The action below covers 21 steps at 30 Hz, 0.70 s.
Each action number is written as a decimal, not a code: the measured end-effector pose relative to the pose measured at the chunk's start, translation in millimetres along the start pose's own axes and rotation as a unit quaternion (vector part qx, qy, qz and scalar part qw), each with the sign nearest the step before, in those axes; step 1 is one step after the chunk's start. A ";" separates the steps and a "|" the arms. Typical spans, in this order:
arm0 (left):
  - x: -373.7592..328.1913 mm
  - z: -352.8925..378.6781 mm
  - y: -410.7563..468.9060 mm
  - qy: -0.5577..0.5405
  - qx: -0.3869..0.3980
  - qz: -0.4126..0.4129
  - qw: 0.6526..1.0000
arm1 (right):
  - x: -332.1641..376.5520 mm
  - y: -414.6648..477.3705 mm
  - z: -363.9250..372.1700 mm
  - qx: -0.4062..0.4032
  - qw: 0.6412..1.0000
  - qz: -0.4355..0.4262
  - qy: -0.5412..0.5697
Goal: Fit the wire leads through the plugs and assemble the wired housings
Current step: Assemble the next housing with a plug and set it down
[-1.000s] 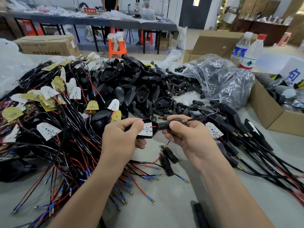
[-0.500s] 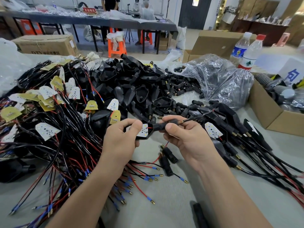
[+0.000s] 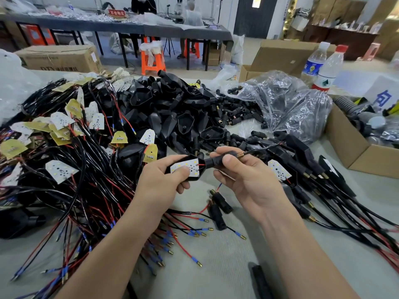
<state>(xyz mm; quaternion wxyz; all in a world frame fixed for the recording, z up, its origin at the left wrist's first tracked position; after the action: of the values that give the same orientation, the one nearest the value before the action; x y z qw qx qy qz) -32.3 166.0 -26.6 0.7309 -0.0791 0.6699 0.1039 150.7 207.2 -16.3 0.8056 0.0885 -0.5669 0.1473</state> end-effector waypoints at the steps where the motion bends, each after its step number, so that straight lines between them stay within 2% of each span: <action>1: 1.2 0.7 0.2 -0.020 0.016 -0.014 1.000 | 1.1 0.4 -1.2 -0.007 1.000 -0.007 -0.012; 6: 1.9 1.6 1.3 -0.054 0.063 -0.038 0.996 | 5.0 -1.2 -3.0 -0.023 0.997 -0.027 -0.062; 10: 2.8 2.7 1.0 -0.041 0.049 -0.031 0.997 | 7.8 -2.8 -3.3 -0.049 0.992 -0.040 -0.105; 16: 7.1 9.6 -1.0 -0.072 0.072 -0.057 0.993 | 12.0 -4.2 -7.0 -0.083 0.985 -0.056 -0.140; 21: 6.4 5.3 -0.9 -0.060 0.030 -0.054 0.996 | 17.2 -6.0 -4.2 -0.022 0.981 -0.088 -0.174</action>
<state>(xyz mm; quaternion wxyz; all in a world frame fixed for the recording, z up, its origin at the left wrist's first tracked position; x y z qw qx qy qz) -26.5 166.9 -32.6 0.7761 -0.0872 0.6226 0.0488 161.8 205.2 -1.3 0.7062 0.1443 -0.6916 0.0461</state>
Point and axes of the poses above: each hand's wrist, its own y-axis towards the middle knuckle, its own z-axis out of the palm, x = y × z, the point moved 6 cm from there along y, towards the middle knuckle, and after that the axes turned 6 degrees about -y, right-handed, at the moved point
